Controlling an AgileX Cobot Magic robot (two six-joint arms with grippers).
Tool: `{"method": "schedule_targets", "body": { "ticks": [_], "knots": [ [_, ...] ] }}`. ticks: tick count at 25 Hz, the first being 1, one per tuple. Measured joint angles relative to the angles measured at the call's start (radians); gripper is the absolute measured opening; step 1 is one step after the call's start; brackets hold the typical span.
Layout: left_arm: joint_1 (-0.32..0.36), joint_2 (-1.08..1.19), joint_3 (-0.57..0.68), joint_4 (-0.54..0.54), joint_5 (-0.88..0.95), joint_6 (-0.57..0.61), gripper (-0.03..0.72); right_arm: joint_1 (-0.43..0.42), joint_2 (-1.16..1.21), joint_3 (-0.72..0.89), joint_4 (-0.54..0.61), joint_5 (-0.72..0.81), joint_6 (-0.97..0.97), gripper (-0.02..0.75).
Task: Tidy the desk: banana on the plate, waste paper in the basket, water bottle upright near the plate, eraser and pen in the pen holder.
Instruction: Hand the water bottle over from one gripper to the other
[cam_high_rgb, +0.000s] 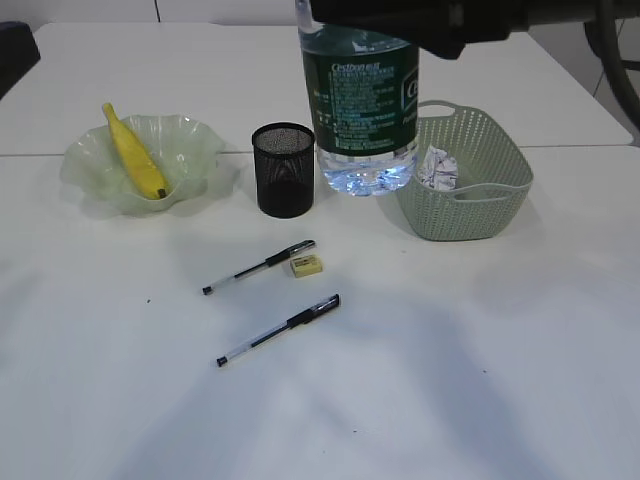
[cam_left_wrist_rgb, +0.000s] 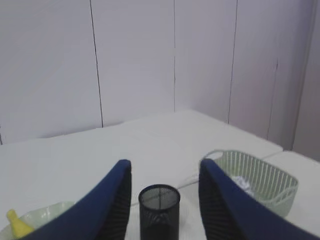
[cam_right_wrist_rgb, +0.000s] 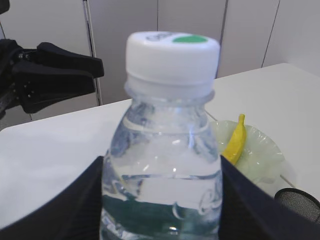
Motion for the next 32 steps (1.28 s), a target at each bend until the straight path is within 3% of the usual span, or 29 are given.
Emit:
{"method": "schedule_targets", "body": {
  "ticks": [2,8,16,20,24,32],
  "knots": [
    [0.0,0.006,0.0,0.051,-0.005,-0.073,0.318,0.0,0.0,0.0,0.007,0.0,-0.004,0.428],
    [-0.004,0.068,0.0,0.408,-0.062,-0.252,0.383,0.0,0.0,0.0,0.058,0.0,-0.009,0.427],
    [-0.004,0.206,-0.002,0.495,-0.3,-0.489,0.547,0.0,0.0,0.0,0.067,0.016,-0.023,0.427],
    [-0.004,0.251,-0.027,0.648,-0.314,-0.587,0.594,0.0,0.0,0.0,0.067,0.049,-0.034,0.427],
    [-0.004,0.27,-0.048,0.739,-0.348,-0.704,0.605,0.0,0.0,0.0,0.067,0.079,-0.036,0.427],
    [-0.004,0.286,-0.051,0.811,-0.456,-0.796,0.599,0.0,0.0,0.0,0.047,0.141,-0.036,0.426]
  ]
}}
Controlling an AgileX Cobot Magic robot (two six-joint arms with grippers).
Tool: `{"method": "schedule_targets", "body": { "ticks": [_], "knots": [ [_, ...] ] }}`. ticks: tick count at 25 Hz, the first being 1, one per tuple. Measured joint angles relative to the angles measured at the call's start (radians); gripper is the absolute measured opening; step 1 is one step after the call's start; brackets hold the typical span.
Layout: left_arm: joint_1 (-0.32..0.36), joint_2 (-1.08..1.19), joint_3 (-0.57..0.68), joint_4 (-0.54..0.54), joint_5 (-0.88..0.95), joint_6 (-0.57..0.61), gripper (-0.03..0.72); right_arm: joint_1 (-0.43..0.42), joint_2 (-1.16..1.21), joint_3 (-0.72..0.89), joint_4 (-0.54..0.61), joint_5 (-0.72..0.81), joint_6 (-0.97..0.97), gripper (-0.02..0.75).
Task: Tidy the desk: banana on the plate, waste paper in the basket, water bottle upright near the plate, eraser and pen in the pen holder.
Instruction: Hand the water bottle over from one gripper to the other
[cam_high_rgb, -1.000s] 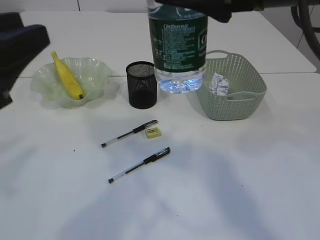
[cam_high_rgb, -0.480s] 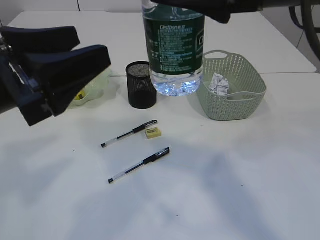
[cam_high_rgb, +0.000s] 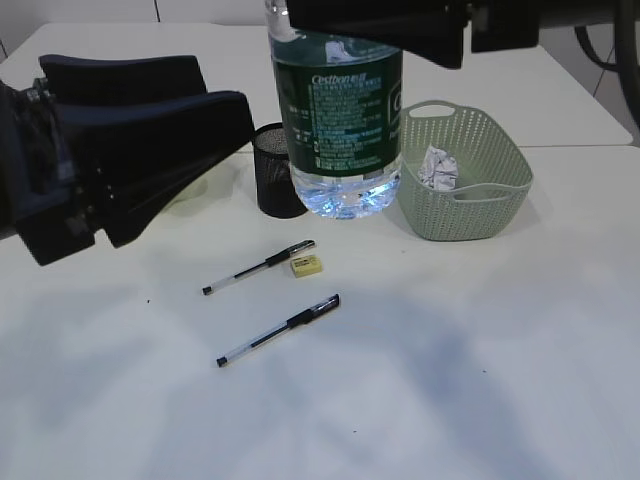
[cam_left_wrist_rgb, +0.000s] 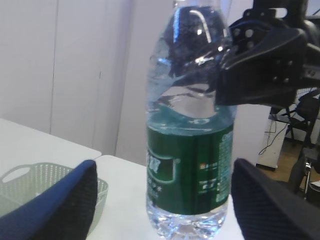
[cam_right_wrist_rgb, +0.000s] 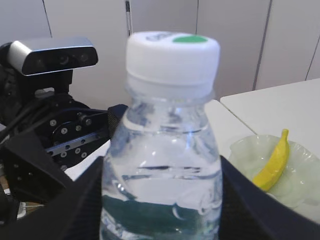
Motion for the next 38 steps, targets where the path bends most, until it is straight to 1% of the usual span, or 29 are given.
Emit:
{"method": "schedule_targets", "body": {
  "ticks": [4,7,9,12,15,19,22,27,38],
  "knots": [
    [0.0,0.0,0.0,0.042,-0.026,-0.03,0.596,0.0,0.0,0.0,-0.005,0.014,-0.014,0.426],
    [0.0,0.0,0.0,0.064,-0.071,-0.056,0.596,0.02,0.0,0.0,-0.011,0.021,-0.018,0.426],
    [0.0,0.0,0.0,0.071,-0.102,-0.071,0.615,0.033,0.0,0.0,-0.012,0.025,-0.032,0.426],
    [0.0,0.0,0.0,0.074,-0.123,-0.103,0.664,0.042,0.0,0.0,-0.012,0.031,-0.039,0.426],
    [0.0,0.0,0.0,0.087,-0.123,-0.111,0.68,0.043,0.0,0.0,-0.012,0.038,-0.041,0.426],
    [0.0,0.0,0.0,0.136,-0.123,-0.122,0.683,0.043,0.0,0.0,-0.01,0.052,-0.041,0.426],
    [0.0,0.0,0.0,0.15,-0.121,-0.135,0.683,0.043,0.0,0.0,-0.01,0.058,-0.041,0.426],
    [0.0,0.0,0.0,0.15,-0.12,-0.137,0.678,0.045,0.0,0.0,-0.01,0.097,-0.041,0.426],
    [0.0,0.0,0.0,0.161,-0.119,-0.15,0.664,0.052,0.0,0.0,-0.01,0.124,-0.041,0.426]
  ]
}}
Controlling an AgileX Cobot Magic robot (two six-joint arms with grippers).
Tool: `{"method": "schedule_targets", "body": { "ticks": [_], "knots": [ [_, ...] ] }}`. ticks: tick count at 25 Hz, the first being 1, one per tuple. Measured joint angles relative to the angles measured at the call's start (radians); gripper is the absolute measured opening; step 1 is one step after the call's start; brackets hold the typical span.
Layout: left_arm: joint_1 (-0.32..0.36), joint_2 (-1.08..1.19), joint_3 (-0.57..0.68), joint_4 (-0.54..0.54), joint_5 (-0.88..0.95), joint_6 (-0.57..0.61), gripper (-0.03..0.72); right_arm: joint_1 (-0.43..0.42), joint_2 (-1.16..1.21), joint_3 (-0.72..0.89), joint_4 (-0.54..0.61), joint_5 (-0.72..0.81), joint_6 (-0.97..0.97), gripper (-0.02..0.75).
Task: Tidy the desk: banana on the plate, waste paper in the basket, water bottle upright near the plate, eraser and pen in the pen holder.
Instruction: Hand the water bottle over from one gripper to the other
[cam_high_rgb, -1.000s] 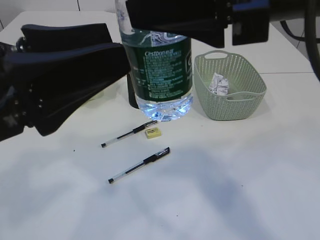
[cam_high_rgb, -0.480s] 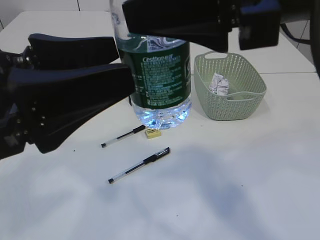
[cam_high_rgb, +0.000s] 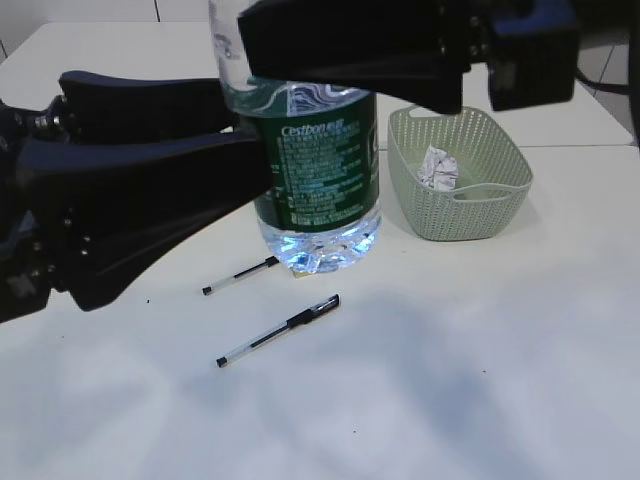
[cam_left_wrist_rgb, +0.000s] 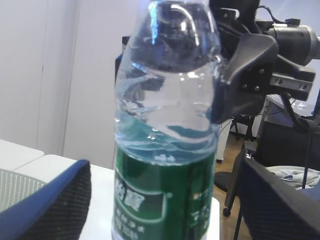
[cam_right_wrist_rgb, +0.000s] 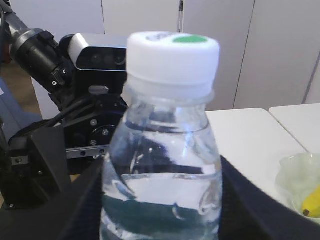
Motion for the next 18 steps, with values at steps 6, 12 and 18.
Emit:
{"method": "schedule_targets", "body": {
  "ticks": [6,12,18],
  "knots": [
    [0.0,0.0,0.0,0.007,0.002,-0.003,0.657,0.039,0.014,0.0,0.0,0.0,-0.018,0.425],
    [0.0,0.0,0.0,0.024,0.002,-0.02,0.651,0.039,0.024,0.0,0.022,-0.004,-0.027,0.425],
    [0.0,0.002,0.0,0.034,0.002,-0.021,0.645,0.058,0.024,0.0,0.031,-0.004,-0.029,0.425]
  ]
}}
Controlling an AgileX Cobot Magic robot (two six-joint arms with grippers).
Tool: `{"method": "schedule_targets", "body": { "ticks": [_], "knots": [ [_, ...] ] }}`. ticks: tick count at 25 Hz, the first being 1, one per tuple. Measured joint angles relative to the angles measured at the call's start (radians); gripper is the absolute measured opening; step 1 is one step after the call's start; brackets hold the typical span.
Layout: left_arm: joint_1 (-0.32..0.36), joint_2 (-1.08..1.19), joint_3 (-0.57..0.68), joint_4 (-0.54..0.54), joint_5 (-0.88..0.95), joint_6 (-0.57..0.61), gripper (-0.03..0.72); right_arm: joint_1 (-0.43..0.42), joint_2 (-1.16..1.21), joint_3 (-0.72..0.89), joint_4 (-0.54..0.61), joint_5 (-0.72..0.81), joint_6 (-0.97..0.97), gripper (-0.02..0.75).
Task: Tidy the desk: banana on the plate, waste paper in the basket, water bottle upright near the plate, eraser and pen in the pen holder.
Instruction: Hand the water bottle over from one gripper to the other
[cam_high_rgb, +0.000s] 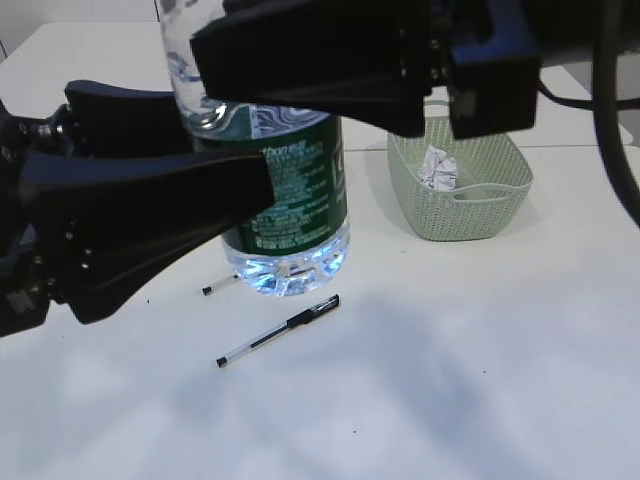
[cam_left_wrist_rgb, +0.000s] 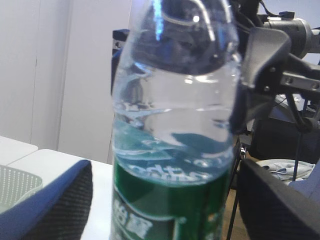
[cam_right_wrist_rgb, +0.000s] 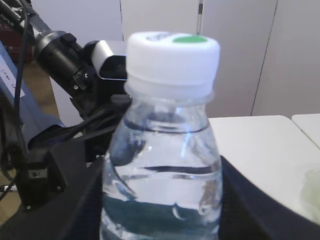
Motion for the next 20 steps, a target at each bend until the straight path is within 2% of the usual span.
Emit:
{"method": "schedule_targets", "body": {
  "ticks": [15,20],
  "knots": [
    [0.0,0.037,0.0,0.011,-0.014,-0.002,0.624,0.062,0.065,-0.019,0.03,-0.009,-0.014,0.425],
    [0.0,0.037,0.0,0.011,-0.014,-0.002,0.575,0.062,0.075,-0.021,0.045,-0.009,-0.018,0.424]
  ]
}}
